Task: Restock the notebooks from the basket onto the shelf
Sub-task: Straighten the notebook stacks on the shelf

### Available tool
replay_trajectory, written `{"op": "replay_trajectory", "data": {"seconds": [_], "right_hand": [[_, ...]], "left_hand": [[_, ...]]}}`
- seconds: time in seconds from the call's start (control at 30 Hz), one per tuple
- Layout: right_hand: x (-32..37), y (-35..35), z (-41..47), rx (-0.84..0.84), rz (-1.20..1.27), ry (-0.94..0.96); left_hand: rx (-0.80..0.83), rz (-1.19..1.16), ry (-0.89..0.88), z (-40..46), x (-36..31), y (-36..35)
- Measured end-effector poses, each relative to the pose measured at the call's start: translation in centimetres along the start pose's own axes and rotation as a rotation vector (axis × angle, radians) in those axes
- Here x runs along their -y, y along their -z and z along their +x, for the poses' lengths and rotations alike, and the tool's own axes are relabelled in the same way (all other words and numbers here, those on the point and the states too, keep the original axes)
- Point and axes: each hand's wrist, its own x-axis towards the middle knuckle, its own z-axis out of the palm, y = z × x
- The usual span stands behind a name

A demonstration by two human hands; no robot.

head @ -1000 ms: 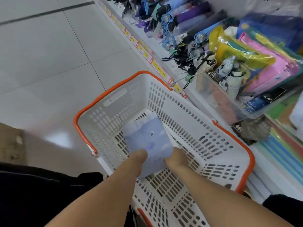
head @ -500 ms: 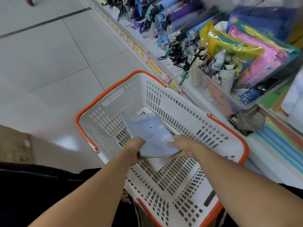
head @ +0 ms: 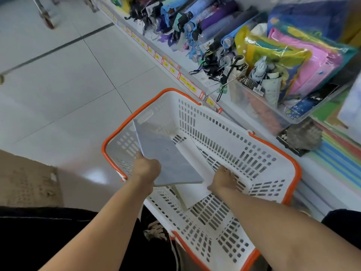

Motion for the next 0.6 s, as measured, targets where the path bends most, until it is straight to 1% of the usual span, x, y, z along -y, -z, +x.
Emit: {"op": "replay_trajectory", "data": {"seconds": [0.13, 0.27, 0.3, 0.37, 0.4, 0.43, 0.47, 0.53, 0.6], "right_hand": [[0.1, 0.0, 0.6, 0.015, 0.074, -0.06], [-0.3, 0.8, 0.9, 0.172, 0.224, -0.094], [-0.3, 1.2, 1.1, 0.212, 0.31, -0.109], [-0.4, 2.5, 1.0, 0.341, 0.618, -0.137], [-0.2, 3.5, 0.6, 0.448, 0.744, -0.121], [0.1, 4.6, 0.1, 0.539, 0.791, -0.069], [0.5, 5.7, -0.6, 0.585, 0.777, -0.004], [1.7, 8.3, -2.3, 0.583, 0.746, 0.122], [2.6, 11.5, -4.1, 0.529, 0.786, 0.221]], "left_hand": [[-0.036, 0.073, -0.021, 0.4, 1.3, -0.3], [-0.025, 0.09, -0.021, 0.8, 2.0, -0.5], [-0.032, 0.087, -0.012, 0.9, 2.2, -0.5], [-0.03, 0.065, 0.004, 0.9, 2.3, -0.4], [-0.024, 0.046, 0.019, 0.8, 2.2, -0.4], [-0.017, 0.021, 0.041, 0.6, 1.9, -0.2], [-0.004, -0.016, 0.071, 0.4, 1.5, 0.1], [0.062, -0.124, 0.141, -0.4, 0.4, 1.1], [0.212, -0.28, 0.203, -1.7, -1.0, 2.6]]}}
